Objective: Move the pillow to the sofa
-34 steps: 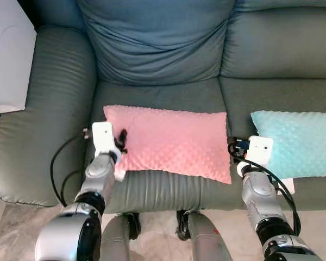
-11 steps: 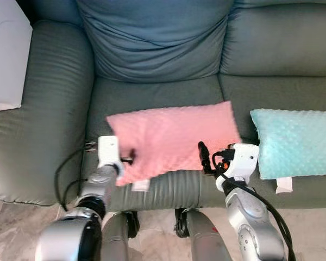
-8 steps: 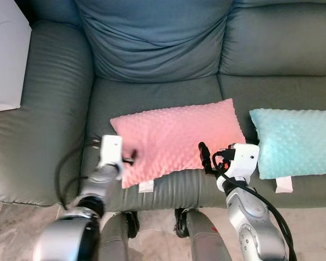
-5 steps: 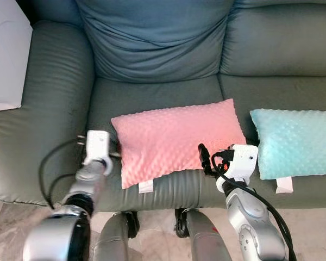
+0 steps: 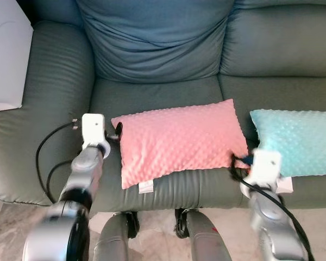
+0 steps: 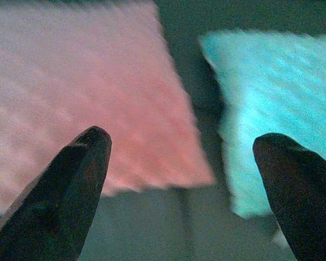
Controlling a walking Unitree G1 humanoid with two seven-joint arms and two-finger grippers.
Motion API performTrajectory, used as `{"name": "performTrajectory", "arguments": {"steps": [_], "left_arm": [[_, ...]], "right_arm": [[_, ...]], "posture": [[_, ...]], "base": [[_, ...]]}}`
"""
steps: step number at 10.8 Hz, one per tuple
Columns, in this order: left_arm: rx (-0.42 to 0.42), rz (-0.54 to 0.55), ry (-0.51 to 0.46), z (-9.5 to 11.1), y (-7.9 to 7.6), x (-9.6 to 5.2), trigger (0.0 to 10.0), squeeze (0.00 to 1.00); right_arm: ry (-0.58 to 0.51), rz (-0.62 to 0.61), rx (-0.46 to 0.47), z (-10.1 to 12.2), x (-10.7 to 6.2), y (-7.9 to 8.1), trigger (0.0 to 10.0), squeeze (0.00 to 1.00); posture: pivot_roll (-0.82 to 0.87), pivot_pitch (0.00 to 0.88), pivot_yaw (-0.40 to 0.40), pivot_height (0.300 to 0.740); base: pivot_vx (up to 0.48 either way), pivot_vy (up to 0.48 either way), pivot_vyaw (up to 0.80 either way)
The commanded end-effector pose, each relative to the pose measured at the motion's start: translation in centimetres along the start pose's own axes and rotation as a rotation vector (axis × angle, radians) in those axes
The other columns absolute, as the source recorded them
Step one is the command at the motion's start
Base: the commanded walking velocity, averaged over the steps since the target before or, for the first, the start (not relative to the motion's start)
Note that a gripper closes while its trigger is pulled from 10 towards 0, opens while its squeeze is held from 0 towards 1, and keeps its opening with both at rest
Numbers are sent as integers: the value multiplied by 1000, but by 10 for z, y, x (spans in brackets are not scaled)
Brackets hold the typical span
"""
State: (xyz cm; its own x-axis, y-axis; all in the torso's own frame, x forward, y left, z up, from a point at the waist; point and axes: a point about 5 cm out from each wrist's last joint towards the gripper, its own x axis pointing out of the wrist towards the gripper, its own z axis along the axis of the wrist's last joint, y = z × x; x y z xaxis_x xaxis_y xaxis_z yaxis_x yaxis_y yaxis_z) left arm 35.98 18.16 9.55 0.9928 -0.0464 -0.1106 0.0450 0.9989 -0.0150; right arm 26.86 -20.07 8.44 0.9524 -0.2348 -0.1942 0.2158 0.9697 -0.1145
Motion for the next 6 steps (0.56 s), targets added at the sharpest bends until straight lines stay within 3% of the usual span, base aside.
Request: {"name": "performTrajectory", "arguments": {"steps": [1,3,4,6], "left_arm": [[-18,-5,45,-16,3,-9,10000,0],[-53,-36,17,-18,6,-31,10000,0],[-66,-48,25,-20,6,-46,10000,0],[-83,-39,45,-24,7,-54,10000,0]], "right_arm": [[63,-50,-23,-17,-2,-10,10000,0],[196,-168,-69,-45,5,-32,10000,0],[206,-179,-90,-51,10,-36,10000,0],[174,-150,-111,-54,20,-37,10000,0]], "posture": [[-127,422,-10,740],[-88,417,-3,740],[-75,415,-1,740],[-59,411,0,740]], "base": [[0,0,0],[0,0,0],[0,0,0],[0,0,0]]}}
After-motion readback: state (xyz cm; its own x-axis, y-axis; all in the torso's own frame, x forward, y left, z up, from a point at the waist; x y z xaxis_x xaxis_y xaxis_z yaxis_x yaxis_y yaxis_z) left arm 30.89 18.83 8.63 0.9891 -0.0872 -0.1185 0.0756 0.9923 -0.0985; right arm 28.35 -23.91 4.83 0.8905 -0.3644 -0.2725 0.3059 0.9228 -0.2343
